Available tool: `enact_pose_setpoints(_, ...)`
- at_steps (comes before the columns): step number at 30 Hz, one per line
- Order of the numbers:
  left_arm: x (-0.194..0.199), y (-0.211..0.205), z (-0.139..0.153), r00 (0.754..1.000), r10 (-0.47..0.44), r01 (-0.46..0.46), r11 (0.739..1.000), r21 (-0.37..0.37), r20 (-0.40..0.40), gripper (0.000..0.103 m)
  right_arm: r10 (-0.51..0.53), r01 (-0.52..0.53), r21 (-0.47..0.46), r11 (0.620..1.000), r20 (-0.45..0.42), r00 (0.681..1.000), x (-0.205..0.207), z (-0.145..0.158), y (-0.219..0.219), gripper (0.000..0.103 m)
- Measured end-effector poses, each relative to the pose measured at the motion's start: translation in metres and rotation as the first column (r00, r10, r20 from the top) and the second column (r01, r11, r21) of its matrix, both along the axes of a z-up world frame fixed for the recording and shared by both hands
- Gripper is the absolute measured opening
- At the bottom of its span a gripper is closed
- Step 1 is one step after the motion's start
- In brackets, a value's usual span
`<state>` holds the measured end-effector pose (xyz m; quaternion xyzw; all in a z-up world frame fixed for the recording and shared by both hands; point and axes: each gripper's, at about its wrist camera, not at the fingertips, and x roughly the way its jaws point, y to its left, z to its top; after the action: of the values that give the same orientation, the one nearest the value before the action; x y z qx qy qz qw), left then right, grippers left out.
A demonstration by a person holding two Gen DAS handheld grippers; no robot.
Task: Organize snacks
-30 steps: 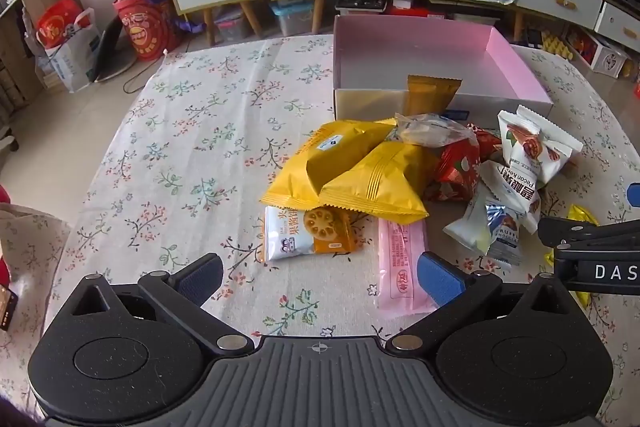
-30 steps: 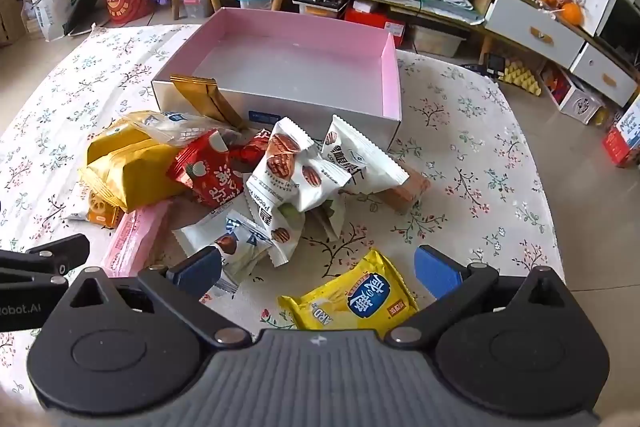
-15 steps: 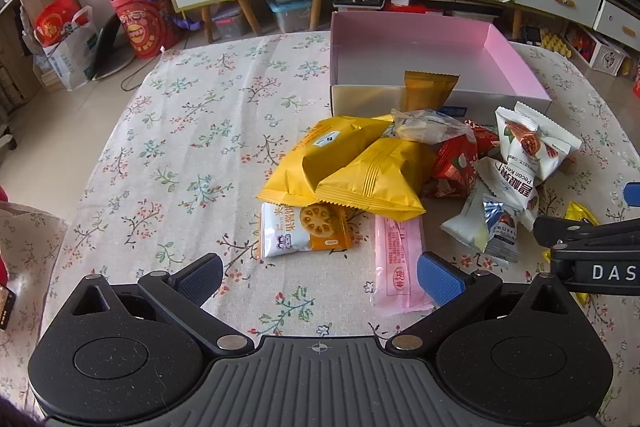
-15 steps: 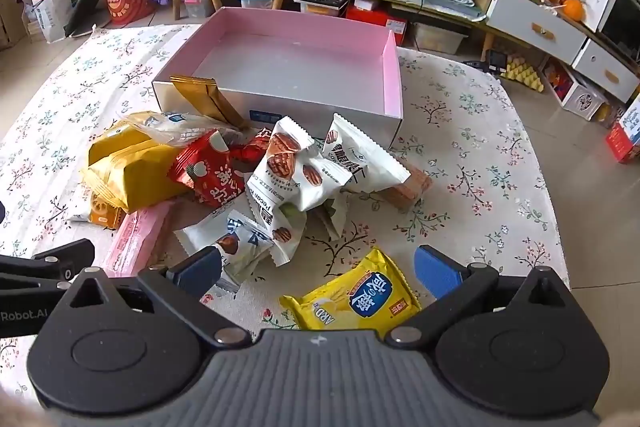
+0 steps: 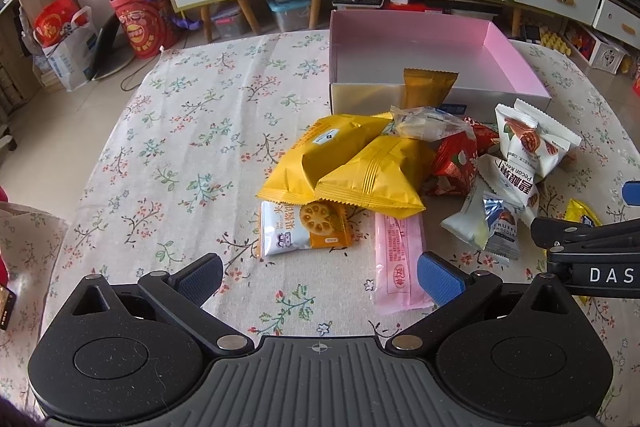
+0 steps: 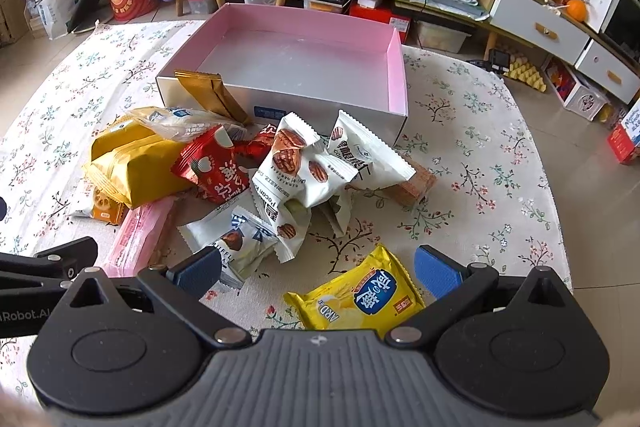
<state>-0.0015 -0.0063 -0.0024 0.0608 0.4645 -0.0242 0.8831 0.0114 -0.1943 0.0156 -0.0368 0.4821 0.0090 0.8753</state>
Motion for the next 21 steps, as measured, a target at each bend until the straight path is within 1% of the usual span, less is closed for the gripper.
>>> enact_pose_setpoints(21, -0.0010, -0.0013, -0.0010, 1.000, -0.002, 0.002, 1.000, 0.000, 0.000, 0.103, 0.003, -0.003, -0.001, 1.000, 0.000, 1.000, -0.0006, -0.0001, 0.0011, 0.103)
